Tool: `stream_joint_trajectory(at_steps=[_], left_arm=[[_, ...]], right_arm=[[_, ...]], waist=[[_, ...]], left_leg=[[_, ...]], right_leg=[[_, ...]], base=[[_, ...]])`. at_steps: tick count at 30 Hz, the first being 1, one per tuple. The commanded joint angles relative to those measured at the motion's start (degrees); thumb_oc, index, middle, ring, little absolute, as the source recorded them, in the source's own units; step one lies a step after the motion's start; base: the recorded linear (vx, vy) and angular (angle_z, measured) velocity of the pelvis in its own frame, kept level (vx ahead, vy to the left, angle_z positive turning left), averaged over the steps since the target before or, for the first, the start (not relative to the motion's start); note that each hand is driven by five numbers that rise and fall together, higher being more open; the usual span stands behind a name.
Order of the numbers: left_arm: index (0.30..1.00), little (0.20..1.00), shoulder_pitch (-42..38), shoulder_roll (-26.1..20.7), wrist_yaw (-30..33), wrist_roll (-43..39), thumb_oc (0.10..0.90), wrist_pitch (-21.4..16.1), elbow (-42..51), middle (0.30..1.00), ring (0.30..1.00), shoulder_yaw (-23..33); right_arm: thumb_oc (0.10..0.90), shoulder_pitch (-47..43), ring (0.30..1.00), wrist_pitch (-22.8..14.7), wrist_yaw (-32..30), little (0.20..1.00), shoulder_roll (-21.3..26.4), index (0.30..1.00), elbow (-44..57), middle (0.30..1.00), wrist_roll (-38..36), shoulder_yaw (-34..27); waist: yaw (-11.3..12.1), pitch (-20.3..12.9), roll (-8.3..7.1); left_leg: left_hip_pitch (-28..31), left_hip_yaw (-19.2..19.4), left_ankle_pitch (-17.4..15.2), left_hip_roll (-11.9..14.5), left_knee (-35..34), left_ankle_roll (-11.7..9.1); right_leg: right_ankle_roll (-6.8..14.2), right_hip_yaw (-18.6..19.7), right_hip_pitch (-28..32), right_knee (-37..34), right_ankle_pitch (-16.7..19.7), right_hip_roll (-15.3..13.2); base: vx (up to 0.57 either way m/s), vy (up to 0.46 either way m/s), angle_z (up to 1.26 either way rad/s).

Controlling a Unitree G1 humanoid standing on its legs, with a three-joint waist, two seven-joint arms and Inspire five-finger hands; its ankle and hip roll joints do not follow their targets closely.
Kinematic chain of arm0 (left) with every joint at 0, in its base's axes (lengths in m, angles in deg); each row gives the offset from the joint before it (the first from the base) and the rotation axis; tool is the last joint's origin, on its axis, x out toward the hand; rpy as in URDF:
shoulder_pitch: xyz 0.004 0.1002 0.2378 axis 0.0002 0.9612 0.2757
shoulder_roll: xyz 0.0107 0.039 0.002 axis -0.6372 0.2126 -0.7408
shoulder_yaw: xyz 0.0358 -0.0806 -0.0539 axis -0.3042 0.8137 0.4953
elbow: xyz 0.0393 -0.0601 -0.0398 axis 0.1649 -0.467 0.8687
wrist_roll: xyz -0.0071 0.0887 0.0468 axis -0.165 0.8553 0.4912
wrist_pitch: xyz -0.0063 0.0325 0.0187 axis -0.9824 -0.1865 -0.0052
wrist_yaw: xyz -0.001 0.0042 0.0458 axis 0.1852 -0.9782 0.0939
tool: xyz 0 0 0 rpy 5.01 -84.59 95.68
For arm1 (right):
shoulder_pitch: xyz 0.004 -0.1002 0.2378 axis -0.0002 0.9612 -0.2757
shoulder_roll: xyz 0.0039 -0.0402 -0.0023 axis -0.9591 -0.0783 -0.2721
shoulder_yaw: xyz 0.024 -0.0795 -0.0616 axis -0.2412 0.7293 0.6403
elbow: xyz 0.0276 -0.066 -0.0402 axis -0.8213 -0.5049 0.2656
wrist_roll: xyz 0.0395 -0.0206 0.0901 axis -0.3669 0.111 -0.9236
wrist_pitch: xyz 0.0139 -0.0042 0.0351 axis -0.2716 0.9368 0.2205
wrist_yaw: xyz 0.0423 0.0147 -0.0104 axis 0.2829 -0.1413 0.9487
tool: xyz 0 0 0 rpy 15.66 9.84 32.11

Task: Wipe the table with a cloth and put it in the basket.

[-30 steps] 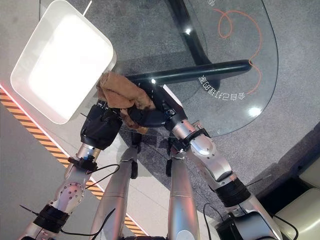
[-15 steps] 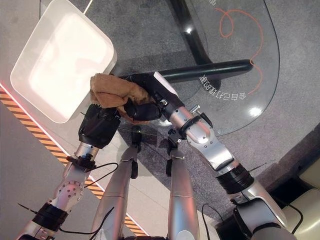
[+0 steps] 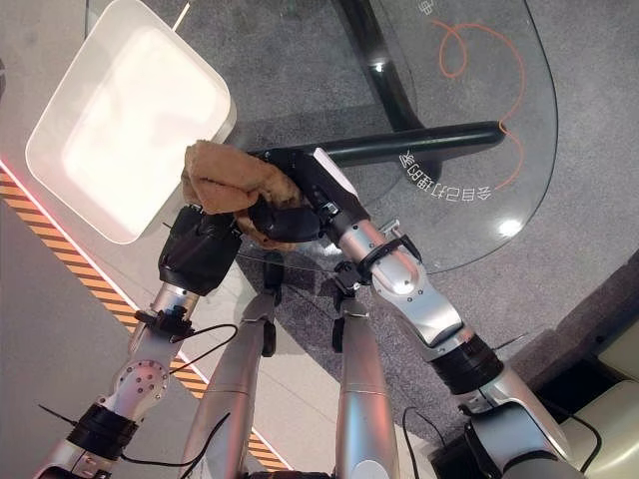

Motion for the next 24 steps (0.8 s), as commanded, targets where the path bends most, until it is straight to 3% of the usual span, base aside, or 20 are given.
stream_joint_trajectory(at_steps=[1,5,8,24], left_arm=[[0.900,0.900,-1.72,2.70,-7.17,2.05,0.800,-1.84,10.27,0.900,0.900,-0.02],[0.900,0.900,-0.59,4.10,-7.93,3.21,0.800,-2.09,10.21,0.900,0.900,0.40],[0.900,0.900,-0.08,4.95,-8.39,3.85,0.800,-1.64,10.24,0.900,0.900,1.17],[0.900,0.900,1.06,5.51,-8.17,5.09,0.800,-1.00,12.09,0.900,0.900,2.62]], right_arm=[[0.100,-1.80,0.300,-12.74,0.44,0.200,-4.85,0.300,9.30,0.300,-7.34,-3.78],[0.100,0.30,0.300,-18.10,0.71,0.200,-8.07,0.300,11.49,0.300,-11.70,-7.26],[0.100,1.68,0.300,-19.38,0.51,0.200,-9.63,0.300,12.69,0.300,-10.83,-8.82],[0.100,4.36,0.300,-19.79,0.71,0.200,-9.41,0.300,14.28,0.300,-9.86,-10.01]], waist=[[-0.56,-1.56,1.06],[-1.04,-1.56,1.26],[-1.29,-1.56,1.25],[-1.58,-1.56,1.37]], left_leg=[[2.10,0.77,-4.75,-4.57,1.91,3.82],[2.17,0.94,-4.96,-4.47,1.92,3.92],[2.27,1.16,-4.91,-4.38,1.66,3.99],[1.53,1.41,-4.14,-4.07,1.13,3.76]], right_leg=[[0.24,-0.44,1.37,-8.72,6.67,4.12],[0.22,-0.07,1.32,-8.64,6.61,4.34],[0.21,0.05,1.34,-8.78,6.73,4.48],[0.10,-0.06,0.81,-9.05,6.86,4.43]], base=[[0.00,0.000,0.00],[0.00,0.000,0.00],[0.00,0.000,0.00],[0.00,0.000,0.00]])
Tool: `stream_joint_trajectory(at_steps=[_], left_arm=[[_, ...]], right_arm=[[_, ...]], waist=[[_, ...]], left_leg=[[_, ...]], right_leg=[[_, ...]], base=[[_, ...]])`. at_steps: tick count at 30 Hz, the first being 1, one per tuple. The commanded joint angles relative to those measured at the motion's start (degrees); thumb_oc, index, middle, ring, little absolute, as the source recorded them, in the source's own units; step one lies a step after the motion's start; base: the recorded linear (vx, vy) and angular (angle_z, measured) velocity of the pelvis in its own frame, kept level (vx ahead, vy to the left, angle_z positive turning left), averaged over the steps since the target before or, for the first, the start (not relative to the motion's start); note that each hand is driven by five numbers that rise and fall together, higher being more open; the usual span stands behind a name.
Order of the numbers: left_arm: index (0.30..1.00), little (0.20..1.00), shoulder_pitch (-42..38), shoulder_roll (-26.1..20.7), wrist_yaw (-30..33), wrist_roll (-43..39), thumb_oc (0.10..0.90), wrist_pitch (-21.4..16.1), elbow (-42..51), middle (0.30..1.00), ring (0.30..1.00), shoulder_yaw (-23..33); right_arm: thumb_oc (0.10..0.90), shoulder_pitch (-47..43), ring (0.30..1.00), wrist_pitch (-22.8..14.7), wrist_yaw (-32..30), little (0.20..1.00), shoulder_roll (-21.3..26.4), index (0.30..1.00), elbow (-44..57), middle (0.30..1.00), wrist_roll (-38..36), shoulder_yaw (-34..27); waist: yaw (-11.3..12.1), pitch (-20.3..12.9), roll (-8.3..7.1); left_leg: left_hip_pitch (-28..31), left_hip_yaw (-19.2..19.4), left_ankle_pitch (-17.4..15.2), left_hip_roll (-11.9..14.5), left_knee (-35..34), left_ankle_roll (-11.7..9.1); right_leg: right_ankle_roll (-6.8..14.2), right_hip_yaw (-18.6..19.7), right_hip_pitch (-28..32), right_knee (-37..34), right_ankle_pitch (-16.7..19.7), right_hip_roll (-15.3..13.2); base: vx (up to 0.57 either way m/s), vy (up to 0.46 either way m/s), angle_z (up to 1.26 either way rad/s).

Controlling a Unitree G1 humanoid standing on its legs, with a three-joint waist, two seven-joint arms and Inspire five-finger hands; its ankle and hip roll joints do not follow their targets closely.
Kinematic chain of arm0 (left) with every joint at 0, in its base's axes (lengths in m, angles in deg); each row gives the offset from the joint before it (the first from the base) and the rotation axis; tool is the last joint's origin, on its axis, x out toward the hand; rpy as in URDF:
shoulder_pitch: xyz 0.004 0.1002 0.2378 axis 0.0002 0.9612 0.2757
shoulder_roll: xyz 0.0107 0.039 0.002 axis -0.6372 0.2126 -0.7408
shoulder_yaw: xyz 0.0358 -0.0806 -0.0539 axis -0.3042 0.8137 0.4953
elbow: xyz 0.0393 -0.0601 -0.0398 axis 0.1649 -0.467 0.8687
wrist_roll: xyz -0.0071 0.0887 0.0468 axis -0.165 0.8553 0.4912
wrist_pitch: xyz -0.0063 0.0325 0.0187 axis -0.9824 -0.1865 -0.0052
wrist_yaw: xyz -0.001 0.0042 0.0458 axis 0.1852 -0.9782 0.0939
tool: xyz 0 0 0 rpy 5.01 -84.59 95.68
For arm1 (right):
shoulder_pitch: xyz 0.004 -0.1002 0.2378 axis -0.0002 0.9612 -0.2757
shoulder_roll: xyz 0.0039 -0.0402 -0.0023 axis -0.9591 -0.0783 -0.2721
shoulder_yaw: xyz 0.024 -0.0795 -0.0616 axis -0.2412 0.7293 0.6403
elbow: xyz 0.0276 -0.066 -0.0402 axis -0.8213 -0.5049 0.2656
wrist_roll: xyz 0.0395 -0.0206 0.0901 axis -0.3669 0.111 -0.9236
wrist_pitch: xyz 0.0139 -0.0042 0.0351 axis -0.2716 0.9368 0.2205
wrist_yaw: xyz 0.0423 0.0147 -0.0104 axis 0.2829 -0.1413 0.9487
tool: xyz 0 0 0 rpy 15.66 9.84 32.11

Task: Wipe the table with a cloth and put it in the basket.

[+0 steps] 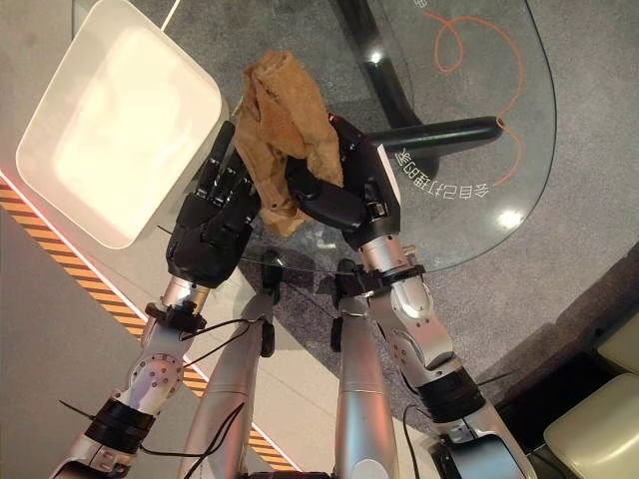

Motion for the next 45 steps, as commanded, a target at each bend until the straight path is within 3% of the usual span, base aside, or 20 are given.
stream_joint_trajectory(at_steps=[1,5,14,21,26,33,40,41,43,44,45], left_arm=[[0.900,0.900,1.62,0.81,-4.56,2.70,0.800,-1.14,11.32,0.900,0.900,0.77],[0.900,0.900,1.27,0.76,-4.52,2.84,0.800,-1.36,11.32,0.900,0.900,0.66],[0.900,0.900,-0.14,-0.39,-1.83,3.62,0.800,-4.40,12.47,0.900,0.900,0.78],[0.900,0.900,-3.04,-1.23,0.84,4.83,0.800,-6.80,12.66,0.900,0.900,-0.14],[0.900,0.900,-4.99,-1.30,3.59,5.94,0.800,-6.07,13.29,0.900,0.900,-1.10],[0.900,0.900,-6.36,-1.74,5.44,6.19,0.800,-4.06,13.08,0.900,0.900,-3.10],[0.900,0.900,-6.44,-0.68,3.18,4.10,0.800,-2.70,11.34,0.900,0.900,-5.36],[0.709,0.678,-6.24,-0.45,2.67,3.41,0.578,-3.20,11.14,0.709,0.709,-5.62],[0.500,0.433,-6.05,-0.45,1.92,2.55,0.333,-3.98,10.83,0.500,0.500,-5.76],[0.300,0.200,-6.06,-0.56,1.63,1.93,0.100,-4.47,10.76,0.300,0.300,-5.92],[0.300,0.200,-6.15,-0.73,1.52,1.07,0.100,-4.86,10.74,0.300,0.300,-5.96]], right_arm=[[0.100,-2.96,0.300,-8.26,2.81,0.200,-1.35,0.300,14.08,0.300,-0.49,-2.26],[0.100,-3.24,0.300,-6.57,4.37,0.200,-1.02,0.300,14.19,0.300,0.01,-1.61],[0.100,-5.00,0.300,3.16,13.94,0.200,1.44,0.300,15.54,0.300,5.24,4.38],[0.100,-7.93,0.300,6.69,17.94,0.200,2.17,0.300,15.05,0.300,5.84,8.93],[0.100,-9.79,0.300,9.34,19.80,0.200,2.15,0.300,15.24,0.300,7.00,11.24],[0.100,-11.95,0.300,9.27,21.42,0.200,2.66,0.300,15.72,0.300,7.62,13.68],[0.100,-14.07,0.300,8.95,21.02,0.200,1.94,0.300,14.91,0.300,7.06,15.26],[0.100,-14.16,0.300,9.15,20.70,0.200,2.01,0.300,14.91,0.300,7.08,15.53],[0.100,-14.19,0.300,9.02,20.39,0.200,2.37,0.300,14.70,0.300,6.77,15.58],[0.100,-14.25,0.300,8.75,20.08,0.200,2.62,0.300,14.59,0.300,6.59,15.58],[0.100,-14.42,0.300,8.45,19.83,0.200,2.79,0.300,14.44,0.300,6.35,15.59]], waist=[[-1.02,-1.57,1.40],[-1.01,-1.57,1.34],[-0.39,-1.57,1.32],[0.01,-1.57,1.08],[0.09,-1.57,1.02],[0.17,-1.57,0.93],[0.21,-1.57,1.03],[0.23,-1.57,1.08],[0.23,-1.57,1.07],[0.22,-1.57,1.03],[0.24,-1.57,0.99]], left_leg=[[1.58,1.09,-4.03,-4.24,2.04,3.67],[1.30,0.93,-3.87,-4.32,1.97,3.66],[1.06,0.45,-3.31,-4.61,1.56,3.64],[1.24,-0.01,-3.12,-4.86,1.67,3.54],[1.23,-0.17,-3.03,-5.02,1.69,3.53],[1.16,-0.27,-2.85,-5.12,1.54,3.45],[1.32,-0.14,-2.78,-5.23,1.27,3.35],[1.26,-0.10,-2.74,-5.23,1.27,3.33],[1.32,-0.06,-2.75,-5.21,1.17,3.34],[1.35,-0.03,-2.75,-5.22,1.11,3.32],[1.38,-0.01,-2.71,-5.21,0.98,3.31]], right_leg=[[0.06,-0.30,0.85,-7.64,6.86,4.18],[0.09,-0.26,0.52,-7.53,6.91,4.25],[0.17,-0.45,0.35,-7.76,6.97,4.13],[0.17,-0.55,0.73,-7.85,6.85,4.09],[0.15,-0.41,0.76,-7.91,6.84,4.18],[0.25,-0.35,0.77,-8.31,7.12,4.20],[0.22,-0.42,1.03,-8.89,7.28,4.15],[0.20,-0.42,0.96,-8.90,7.31,4.14],[0.19,-0.41,0.94,-8.91,7.33,4.18],[0.20,-0.43,1.03,-9.09,7.39,4.13],[0.19,-0.45,1.10,-9.30,7.45,4.12]], base=[[0.00,0.000,0.00],[0.00,0.000,0.00],[0.00,0.000,0.00],[0.00,0.000,0.00],[0.00,0.000,0.00],[0.00,0.000,0.00],[0.00,0.000,0.00],[0.00,0.000,0.00],[0.00,0.000,0.00],[0.00,0.000,0.00],[0.00,0.000,0.00]])
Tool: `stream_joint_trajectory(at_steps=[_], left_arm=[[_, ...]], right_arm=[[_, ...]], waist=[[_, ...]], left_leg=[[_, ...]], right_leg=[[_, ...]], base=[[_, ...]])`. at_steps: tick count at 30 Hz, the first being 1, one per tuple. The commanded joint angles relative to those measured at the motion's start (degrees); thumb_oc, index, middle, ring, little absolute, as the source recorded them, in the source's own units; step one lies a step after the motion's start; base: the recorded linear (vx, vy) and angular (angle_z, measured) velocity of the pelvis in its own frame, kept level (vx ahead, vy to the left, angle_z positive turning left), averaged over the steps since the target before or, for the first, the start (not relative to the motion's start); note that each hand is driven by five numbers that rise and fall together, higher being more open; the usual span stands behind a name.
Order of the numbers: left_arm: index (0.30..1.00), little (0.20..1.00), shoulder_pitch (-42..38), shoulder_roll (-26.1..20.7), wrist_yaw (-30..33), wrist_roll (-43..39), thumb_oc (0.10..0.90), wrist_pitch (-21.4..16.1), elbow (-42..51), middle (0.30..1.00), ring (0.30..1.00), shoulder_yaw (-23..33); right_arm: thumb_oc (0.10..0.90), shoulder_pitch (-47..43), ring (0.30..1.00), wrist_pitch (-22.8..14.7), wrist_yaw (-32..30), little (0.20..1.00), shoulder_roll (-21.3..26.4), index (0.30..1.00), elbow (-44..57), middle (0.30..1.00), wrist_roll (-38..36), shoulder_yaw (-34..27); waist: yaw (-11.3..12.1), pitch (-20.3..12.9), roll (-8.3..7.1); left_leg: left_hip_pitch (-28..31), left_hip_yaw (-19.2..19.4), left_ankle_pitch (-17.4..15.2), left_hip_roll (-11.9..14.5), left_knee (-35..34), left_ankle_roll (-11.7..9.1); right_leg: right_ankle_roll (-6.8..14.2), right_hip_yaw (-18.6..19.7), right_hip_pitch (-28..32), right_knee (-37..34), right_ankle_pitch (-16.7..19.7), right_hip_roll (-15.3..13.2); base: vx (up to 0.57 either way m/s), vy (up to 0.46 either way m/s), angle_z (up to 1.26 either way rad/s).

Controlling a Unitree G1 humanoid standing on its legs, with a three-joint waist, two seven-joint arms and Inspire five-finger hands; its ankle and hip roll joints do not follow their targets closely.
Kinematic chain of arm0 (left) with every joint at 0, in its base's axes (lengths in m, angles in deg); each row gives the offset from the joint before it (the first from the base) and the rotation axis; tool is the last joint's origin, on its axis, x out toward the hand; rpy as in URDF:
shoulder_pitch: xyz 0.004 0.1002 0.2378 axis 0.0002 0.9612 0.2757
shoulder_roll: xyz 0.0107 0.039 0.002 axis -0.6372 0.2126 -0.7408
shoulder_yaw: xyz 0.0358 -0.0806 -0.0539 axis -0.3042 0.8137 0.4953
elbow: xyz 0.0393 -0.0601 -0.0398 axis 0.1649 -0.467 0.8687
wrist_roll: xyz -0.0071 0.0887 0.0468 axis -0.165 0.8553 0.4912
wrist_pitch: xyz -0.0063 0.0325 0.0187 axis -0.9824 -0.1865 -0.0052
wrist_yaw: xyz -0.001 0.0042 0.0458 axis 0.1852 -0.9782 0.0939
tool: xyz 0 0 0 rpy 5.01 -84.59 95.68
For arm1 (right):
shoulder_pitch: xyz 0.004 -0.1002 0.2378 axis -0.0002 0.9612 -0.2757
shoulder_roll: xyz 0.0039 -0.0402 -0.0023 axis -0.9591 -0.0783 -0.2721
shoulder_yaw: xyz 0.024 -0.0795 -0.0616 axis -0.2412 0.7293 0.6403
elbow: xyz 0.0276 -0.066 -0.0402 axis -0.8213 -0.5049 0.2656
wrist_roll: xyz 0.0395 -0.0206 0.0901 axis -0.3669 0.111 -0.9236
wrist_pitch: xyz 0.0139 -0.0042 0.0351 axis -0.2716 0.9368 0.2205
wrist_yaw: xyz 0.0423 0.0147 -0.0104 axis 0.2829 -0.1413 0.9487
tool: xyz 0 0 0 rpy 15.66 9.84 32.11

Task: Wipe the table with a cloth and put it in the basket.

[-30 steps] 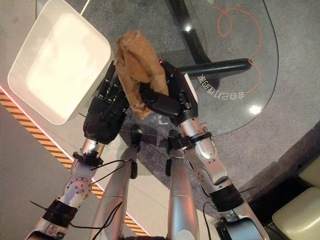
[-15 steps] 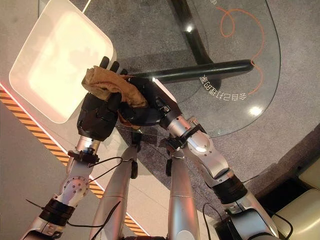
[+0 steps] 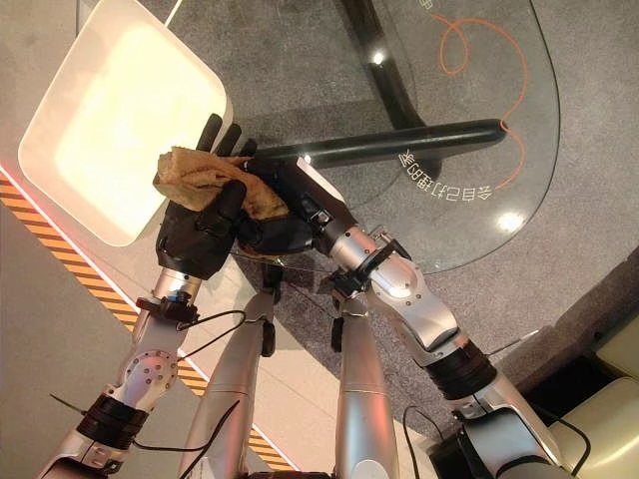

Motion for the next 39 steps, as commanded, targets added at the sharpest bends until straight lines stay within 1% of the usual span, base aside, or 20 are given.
stream_joint_trajectory(at_steps=[1,6,10,19,20,21,22,31,32,33,34,37,39], left_arm=[[0.300,0.200,-4.45,1.47,-6.38,-0.47,0.100,-2.28,9.63,0.300,0.300,-4.67],[0.300,0.200,-4.80,1.89,-7.67,-2.04,0.100,-3.65,8.46,0.300,0.300,-4.46],[0.300,0.200,-4.68,1.98,-8.19,-2.55,0.100,-3.91,8.55,0.300,0.300,-4.12],[0.300,0.200,-4.07,2.84,-9.28,-3.15,0.100,-5.17,8.54,0.300,0.300,-3.90],[0.300,0.200,-4.02,2.98,-9.28,-3.36,0.100,-5.30,8.52,0.300,0.300,-3.85],[0.300,0.200,-3.98,3.10,-9.48,-3.44,0.100,-5.35,8.44,0.300,0.300,-3.77],[0.300,0.200,-3.96,3.20,-9.55,-3.45,0.100,-5.32,8.45,0.300,0.300,-3.70],[0.300,0.200,-3.42,3.68,-10.94,-5.44,0.100,-5.07,8.58,0.300,0.300,-2.82],[0.411,0.329,-3.21,3.85,-11.96,-6.56,0.229,-4.80,8.61,0.411,0.411,-2.62],[0.394,0.310,-3.07,3.97,-12.65,-7.02,0.210,-4.78,8.64,0.394,0.394,-2.58],[0.364,0.274,-2.94,4.04,-13.51,-7.75,0.174,-4.54,8.71,0.364,0.364,-2.46],[0.364,0.274,-2.59,4.38,-15.29,-9.78,0.174,-3.78,9.05,0.364,0.364,-2.15],[0.375,0.288,-2.56,4.43,-15.71,-10.65,0.188,-3.51,9.30,0.375,0.375,-2.10]], right_arm=[[0.100,-5.68,0.300,-5.67,7.33,0.200,-3.81,0.300,13.34,0.300,-2.28,7.57],[0.100,-6.16,0.300,-6.00,6.58,0.200,-3.98,0.300,12.54,0.300,-2.48,7.31],[0.100,-5.78,0.300,-6.07,6.50,0.200,-3.75,0.300,12.30,0.300,-2.68,6.97],[0.100,-4.68,0.300,-5.64,3.93,0.200,-3.48,0.300,11.68,0.300,-2.33,6.14],[0.328,-4.22,0.495,-6.02,2.91,0.428,-3.36,0.495,11.49,0.495,-2.93,5.49],[0.416,-4.16,0.571,-6.23,2.58,0.516,-3.41,0.571,11.33,0.571,-2.87,5.21],[0.800,-4.06,0.900,-6.32,2.20,0.900,-3.48,0.900,11.33,0.900,-2.86,5.02],[0.800,-2.38,0.900,-7.50,0.00,0.900,-3.26,0.900,12.05,0.900,-2.88,2.69],[0.800,-2.22,0.900,-7.75,-0.38,0.900,-3.02,0.900,12.13,0.900,-2.71,2.05],[0.800,-2.13,0.900,-7.87,-0.42,0.900,-2.94,0.900,12.23,0.900,-2.61,1.79],[0.800,-1.92,0.900,-8.24,-0.45,0.900,-2.83,0.900,12.37,0.900,-2.47,1.44],[0.800,-1.39,0.900,-8.82,-0.17,0.900,-2.63,0.900,13.10,0.900,-2.37,0.40],[0.800,-1.21,0.900,-9.25,-0.25,0.900,-2.64,0.900,13.46,0.900,-2.11,-0.06]], waist=[[-0.08,-1.57,0.97],[-0.07,-1.57,0.87],[-0.07,-1.57,0.88],[-0.16,-1.57,0.68],[-0.29,-1.57,0.55],[-0.32,-1.57,0.52],[-0.34,-1.57,0.46],[-0.68,-1.57,0.04],[-0.73,-1.57,-0.02],[-0.76,-1.57,-0.05],[-0.80,-1.57,-0.16],[-0.96,-1.57,-0.50],[-1.04,-1.57,-0.70]], left_leg=[[1.45,0.52,-2.82,-5.00,0.91,3.42],[1.53,0.41,-2.84,-5.13,1.01,3.42],[1.66,0.47,-2.83,-5.14,0.97,3.43],[1.55,0.45,-2.80,-5.14,0.94,3.46],[1.76,0.43,-2.83,-5.15,0.85,3.49],[1.80,0.45,-2.79,-5.14,0.76,3.48],[1.87,0.49,-2.76,-5.10,0.65,3.47],[2.17,0.60,-2.91,-5.09,0.54,3.63],[2.32,0.65,-2.94,-5.01,0.46,3.63],[2.40,0.67,-2.97,-4.99,0.40,3.65],[2.42,0.69,-3.03,-4.94,0.41,3.66],[2.60,0.66,-3.13,-4.89,0.41,3.74],[2.63,0.68,-3.21,-4.82,0.44,3.78]], right_leg=[[0.07,-0.11,1.07,-9.67,7.56,4.30],[0.12,-0.32,1.08,-9.61,7.68,4.18],[0.11,-0.43,1.21,-9.64,7.66,4.11],[0.05,-0.30,1.07,-9.56,7.69,4.21],[0.05,-0.17,1.24,-9.63,7.68,4.27],[0.05,-0.14,1.25,-9.65,7.70,4.33],[0.07,-0.14,1.31,-9.70,7.73,4.35],[0.13,0.17,1.42,-9.59,7.81,4.59],[0.13,0.25,1.58,-9.64,7.78,4.59],[0.14,0.28,1.62,-9.64,7.79,4.61],[0.15,0.30,1.67,-9.64,7.78,4.63],[0.19,0.45,1.85,-9.63,7.85,4.81],[0.23,0.51,1.91,-9.66,7.91,4.87]], base=[[0.00,0.000,0.00],[0.00,0.000,0.00],[0.00,0.000,0.00],[0.00,0.000,0.00],[0.00,0.000,0.00],[0.00,0.000,0.00],[0.00,0.000,0.00],[0.00,0.000,0.00],[0.00,0.000,0.00],[0.00,0.000,0.00],[0.00,0.000,0.00],[0.00,0.000,0.00],[0.00,0.000,0.00]])
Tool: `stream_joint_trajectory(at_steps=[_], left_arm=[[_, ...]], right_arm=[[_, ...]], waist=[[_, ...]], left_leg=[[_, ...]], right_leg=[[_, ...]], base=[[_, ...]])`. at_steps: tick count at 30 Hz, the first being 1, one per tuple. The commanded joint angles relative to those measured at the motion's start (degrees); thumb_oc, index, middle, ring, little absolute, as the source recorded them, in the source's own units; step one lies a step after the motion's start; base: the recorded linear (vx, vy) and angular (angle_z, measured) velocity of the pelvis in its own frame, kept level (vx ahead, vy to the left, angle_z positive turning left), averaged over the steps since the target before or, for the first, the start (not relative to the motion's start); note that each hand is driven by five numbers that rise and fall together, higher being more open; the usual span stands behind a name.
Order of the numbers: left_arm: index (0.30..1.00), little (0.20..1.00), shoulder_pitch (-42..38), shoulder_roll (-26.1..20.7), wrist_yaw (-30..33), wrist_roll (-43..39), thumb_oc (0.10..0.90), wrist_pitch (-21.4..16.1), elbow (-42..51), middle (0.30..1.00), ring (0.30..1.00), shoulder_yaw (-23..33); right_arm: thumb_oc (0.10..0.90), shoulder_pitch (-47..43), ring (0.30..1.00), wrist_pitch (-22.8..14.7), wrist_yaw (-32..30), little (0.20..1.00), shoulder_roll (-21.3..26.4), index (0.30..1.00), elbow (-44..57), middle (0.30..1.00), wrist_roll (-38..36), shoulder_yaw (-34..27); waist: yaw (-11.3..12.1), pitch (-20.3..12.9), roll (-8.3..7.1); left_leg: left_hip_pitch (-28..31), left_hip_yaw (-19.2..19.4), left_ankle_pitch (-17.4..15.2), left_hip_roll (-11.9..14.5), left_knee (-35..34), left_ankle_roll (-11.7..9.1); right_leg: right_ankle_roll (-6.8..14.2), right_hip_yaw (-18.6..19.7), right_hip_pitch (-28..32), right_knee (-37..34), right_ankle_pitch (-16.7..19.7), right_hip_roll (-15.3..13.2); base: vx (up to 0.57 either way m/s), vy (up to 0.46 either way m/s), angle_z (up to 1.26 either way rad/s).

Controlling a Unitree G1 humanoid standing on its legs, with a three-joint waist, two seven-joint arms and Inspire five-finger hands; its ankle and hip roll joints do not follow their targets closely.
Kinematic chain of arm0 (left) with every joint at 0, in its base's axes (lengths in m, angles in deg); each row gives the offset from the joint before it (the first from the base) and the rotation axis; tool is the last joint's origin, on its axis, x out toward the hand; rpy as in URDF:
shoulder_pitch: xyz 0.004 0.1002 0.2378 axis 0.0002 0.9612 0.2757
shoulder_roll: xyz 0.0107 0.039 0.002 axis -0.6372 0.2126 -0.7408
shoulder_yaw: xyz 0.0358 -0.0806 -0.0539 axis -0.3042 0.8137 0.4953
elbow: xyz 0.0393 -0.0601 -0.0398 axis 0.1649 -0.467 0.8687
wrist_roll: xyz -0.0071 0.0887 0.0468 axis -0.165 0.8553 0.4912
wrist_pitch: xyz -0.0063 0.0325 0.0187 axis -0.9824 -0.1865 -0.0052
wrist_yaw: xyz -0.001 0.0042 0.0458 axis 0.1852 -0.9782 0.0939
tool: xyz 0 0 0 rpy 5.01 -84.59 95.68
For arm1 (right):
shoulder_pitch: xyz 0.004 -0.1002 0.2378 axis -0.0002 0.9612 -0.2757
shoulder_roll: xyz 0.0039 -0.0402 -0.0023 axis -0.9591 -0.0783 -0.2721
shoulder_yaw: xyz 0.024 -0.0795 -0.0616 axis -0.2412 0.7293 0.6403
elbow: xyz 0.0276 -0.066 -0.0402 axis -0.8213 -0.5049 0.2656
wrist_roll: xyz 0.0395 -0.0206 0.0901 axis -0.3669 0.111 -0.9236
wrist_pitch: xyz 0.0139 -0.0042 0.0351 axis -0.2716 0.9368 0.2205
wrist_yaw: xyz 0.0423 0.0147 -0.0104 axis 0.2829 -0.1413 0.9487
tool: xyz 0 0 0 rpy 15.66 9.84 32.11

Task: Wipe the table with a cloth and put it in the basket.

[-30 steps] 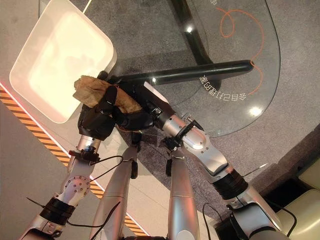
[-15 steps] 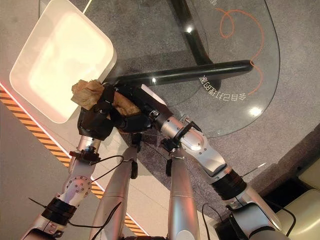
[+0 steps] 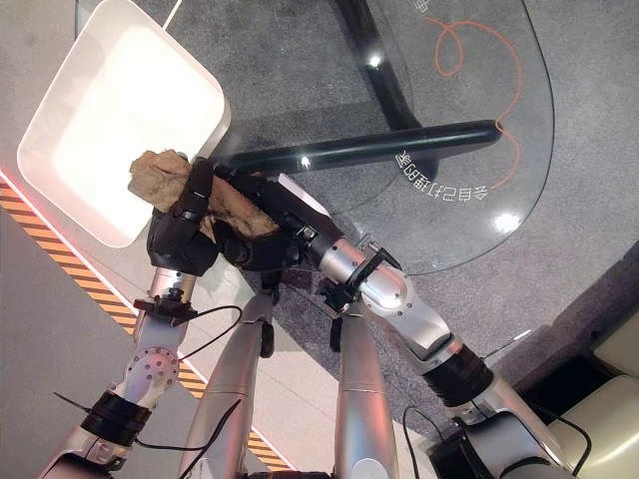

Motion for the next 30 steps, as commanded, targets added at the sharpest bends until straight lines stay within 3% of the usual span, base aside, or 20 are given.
stream_joint_trajectory(at_steps=[1,7,13,18,19,20,24,26,30], left_arm=[[0.392,0.307,-1.75,3.91,-12.29,-2.67,0.207,0.43,11.70,0.392,0.392,-2.10],[0.425,0.345,-1.84,4.19,-12.77,-2.34,0.245,1.36,11.34,0.425,0.425,-1.53],[0.516,0.453,-1.54,4.28,-13.61,-2.27,0.353,1.84,11.04,0.516,0.516,-0.80],[0.547,0.488,-0.99,4.02,-14.44,-2.66,0.388,2.06,11.10,0.547,0.547,-0.32],[0.587,0.535,-0.90,4.12,-14.40,-2.52,0.435,2.05,11.16,0.587,0.587,-0.28],[0.688,0.653,-0.73,4.27,-14.34,-2.26,0.553,2.12,11.23,0.688,0.688,-0.26],[0.759,0.735,-0.41,4.16,-14.41,-1.85,0.635,2.29,11.47,0.759,0.759,-0.05],[0.900,0.900,-0.20,4.50,-14.46,-1.50,0.800,2.38,11.47,0.900,0.900,0.12],[0.900,0.900,-0.20,4.60,-14.38,-1.31,0.800,2.94,11.72,0.900,0.900,0.64]], right_arm=[[0.800,-1.96,0.900,-8.52,0.15,0.900,-3.71,0.900,10.66,0.900,-3.95,-3.94],[0.800,-1.81,0.900,-9.28,-0.39,0.900,-3.68,0.900,11.17,0.900,-4.27,-5.67],[0.800,-1.25,0.900,-10.48,-1.21,0.900,-3.66,0.900,11.08,0.900,-4.37,-7.02],[0.800,-0.35,0.900,-11.97,-0.83,0.900,-3.63,0.900,11.69,0.900,-5.43,-8.42],[0.800,-0.22,0.900,-12.59,-0.65,0.900,-3.70,0.900,11.97,0.900,-5.62,-8.76],[0.800,-0.05,0.900,-13.24,-0.37,0.900,-3.64,0.900,12.26,0.900,-6.07,-9.11],[0.800,0.76,0.900,-15.84,2.11,0.900,-3.93,0.900,13.80,0.900,-9.44,-11.22],[0.800,1.02,0.900,-16.28,2.80,0.900,-4.38,0.900,14.45,0.900,-9.96,-11.97],[0.800,1.45,0.900,-16.57,2.81,0.900,-4.66,0.900,14.72,0.900,-9.53,-12.81]], waist=[[0.44,-1.54,-0.81],[0.23,-1.54,-1.25],[0.08,-1.54,-1.28],[-0.03,-1.54,-1.35],[-0.06,-1.54,-1.37],[-0.09,-1.54,-1.43],[-0.36,-1.54,-1.70],[-0.48,-1.54,-1.78],[-0.58,-1.54,-1.82]], left_leg=[[2.54,1.08,-3.47,-4.72,0.36,3.82],[2.63,1.08,-3.73,-4.58,0.51,3.94],[2.61,1.17,-3.87,-4.49,0.42,4.03],[2.55,1.24,-4.03,-4.35,0.55,4.05],[2.51,1.26,-4.06,-4.33,0.52,4.07],[2.52,1.27,-4.09,-4.29,0.50,4.06],[2.54,1.22,-4.30,-4.25,0.68,4.10],[2.44,1.21,-4.41,-4.23,0.88,4.13],[2.24,1.26,-4.49,-4.22,1.03,4.20]], right_leg=[[0.31,0.74,1.46,-9.66,7.99,4.95],[0.44,0.87,1.63,-9.70,8.11,5.03],[0.50,1.10,1.55,-9.75,8.19,5.14],[0.56,1.22,1.59,-9.69,8.13,5.18],[0.55,1.24,1.58,-9.74,8.12,5.20],[0.56,1.23,1.61,-9.78,8.11,5.19],[0.68,1.28,1.76,-9.88,8.20,5.25],[0.67,1.41,1.68,-9.73,8.17,5.37],[0.62,1.52,1.43,-9.63,8.18,5.47]], base=[[0.00,0.000,0.00],[0.00,0.000,0.00],[0.00,0.000,0.00],[0.00,0.000,0.00],[0.00,0.000,0.00],[0.00,0.000,0.00],[0.00,0.000,0.00],[0.00,0.000,0.00],[0.00,0.000,0.00]])
